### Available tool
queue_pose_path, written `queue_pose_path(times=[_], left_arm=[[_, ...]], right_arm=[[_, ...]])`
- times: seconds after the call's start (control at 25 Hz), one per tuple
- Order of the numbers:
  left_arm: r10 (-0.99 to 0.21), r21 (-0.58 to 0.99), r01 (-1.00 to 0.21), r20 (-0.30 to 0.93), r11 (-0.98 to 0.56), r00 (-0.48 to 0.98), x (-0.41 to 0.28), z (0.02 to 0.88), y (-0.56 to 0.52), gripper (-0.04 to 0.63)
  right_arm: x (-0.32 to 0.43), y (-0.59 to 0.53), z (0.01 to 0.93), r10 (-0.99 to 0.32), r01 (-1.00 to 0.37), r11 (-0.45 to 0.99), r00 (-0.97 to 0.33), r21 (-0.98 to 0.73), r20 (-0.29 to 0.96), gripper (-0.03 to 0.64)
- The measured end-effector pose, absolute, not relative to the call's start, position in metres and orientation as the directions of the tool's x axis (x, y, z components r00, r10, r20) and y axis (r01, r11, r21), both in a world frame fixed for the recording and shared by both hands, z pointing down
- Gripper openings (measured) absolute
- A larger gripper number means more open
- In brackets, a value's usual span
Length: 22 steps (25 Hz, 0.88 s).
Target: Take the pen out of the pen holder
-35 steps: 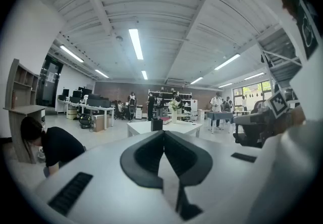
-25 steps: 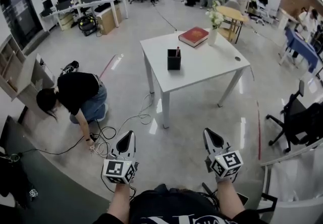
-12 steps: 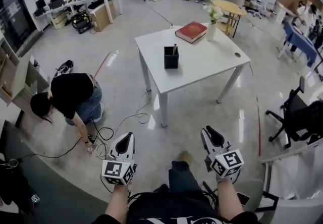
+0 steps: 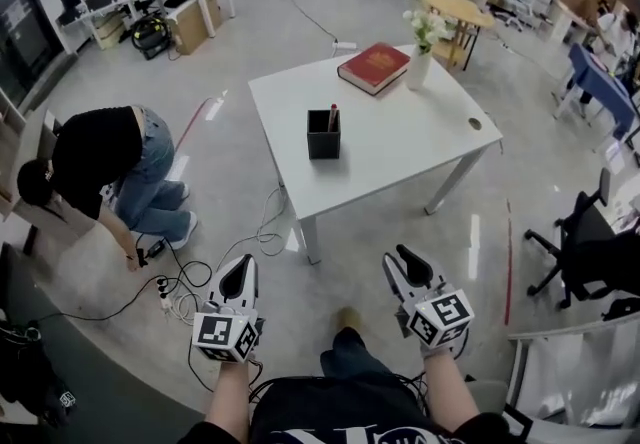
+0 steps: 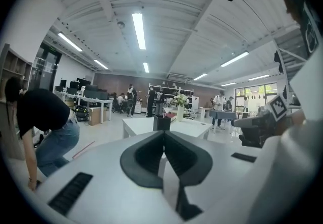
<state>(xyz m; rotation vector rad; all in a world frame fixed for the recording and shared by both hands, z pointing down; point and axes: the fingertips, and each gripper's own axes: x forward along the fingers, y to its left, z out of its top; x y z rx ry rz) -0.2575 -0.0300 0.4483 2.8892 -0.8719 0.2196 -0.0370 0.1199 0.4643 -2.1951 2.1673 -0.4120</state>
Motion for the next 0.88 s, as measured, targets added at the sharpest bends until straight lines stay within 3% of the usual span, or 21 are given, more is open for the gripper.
queue_pose_path(times=[0.88], left_arm=[[-0.578, 0.049, -0.594, 0.180, -0.803, 0.796, -0.113, 0.447, -0.122, 0.003]], right_arm=[[0.091, 0.013, 0.474, -0.976, -0.965, 0.090, -0.134, -0.248, 0.170, 0.132]])
